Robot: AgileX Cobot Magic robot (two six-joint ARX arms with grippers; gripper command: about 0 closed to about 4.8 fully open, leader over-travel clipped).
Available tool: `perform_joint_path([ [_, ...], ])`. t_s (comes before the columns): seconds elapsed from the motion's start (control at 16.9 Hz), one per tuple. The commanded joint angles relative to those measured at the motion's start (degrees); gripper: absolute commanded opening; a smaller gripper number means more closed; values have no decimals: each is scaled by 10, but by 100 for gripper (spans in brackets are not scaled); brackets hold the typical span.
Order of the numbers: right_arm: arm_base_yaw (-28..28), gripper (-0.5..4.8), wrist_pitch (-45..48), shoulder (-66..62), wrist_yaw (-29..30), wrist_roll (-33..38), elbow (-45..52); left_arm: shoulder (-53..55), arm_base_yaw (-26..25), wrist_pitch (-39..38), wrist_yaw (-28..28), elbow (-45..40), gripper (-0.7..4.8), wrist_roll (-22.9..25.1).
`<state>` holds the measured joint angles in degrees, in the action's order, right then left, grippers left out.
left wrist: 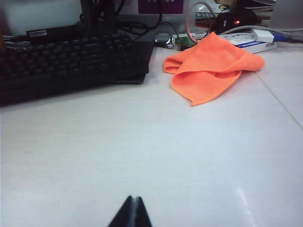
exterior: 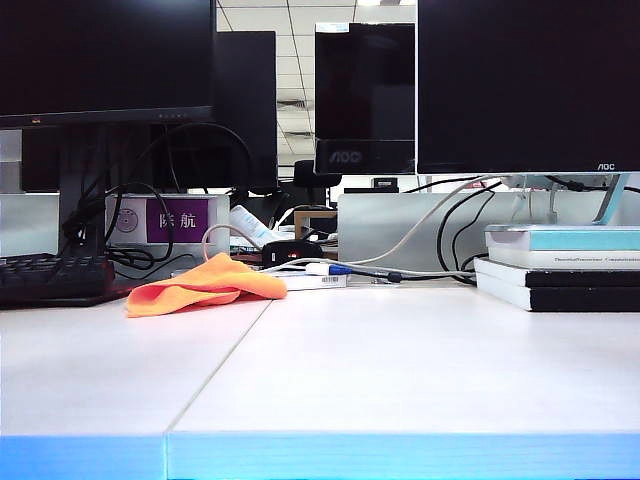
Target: Wipe the table from back to front using the rag.
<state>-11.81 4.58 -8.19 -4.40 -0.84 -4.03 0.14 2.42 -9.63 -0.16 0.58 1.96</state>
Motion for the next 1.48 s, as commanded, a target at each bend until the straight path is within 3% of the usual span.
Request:
perform_joint_path([
  [0.06,39,-1,-7,55,49,2,39,-1,1,-10,1,-1,-3,4],
  [0.3,67,-1,-149,80,69,2,39,-1,1,-10,1,-1,-3,4],
  [0.47,70,0,-148,81,26,36,39,-1,1,-10,2,-1,-3,4],
  [0.59,75,-1,-148,81,27,60,39,-1,1,-10,2,-1,-3,4],
  [1.48,77,-1,-133,81,31,60,39,-1,1,-10,2,-1,-3,4],
])
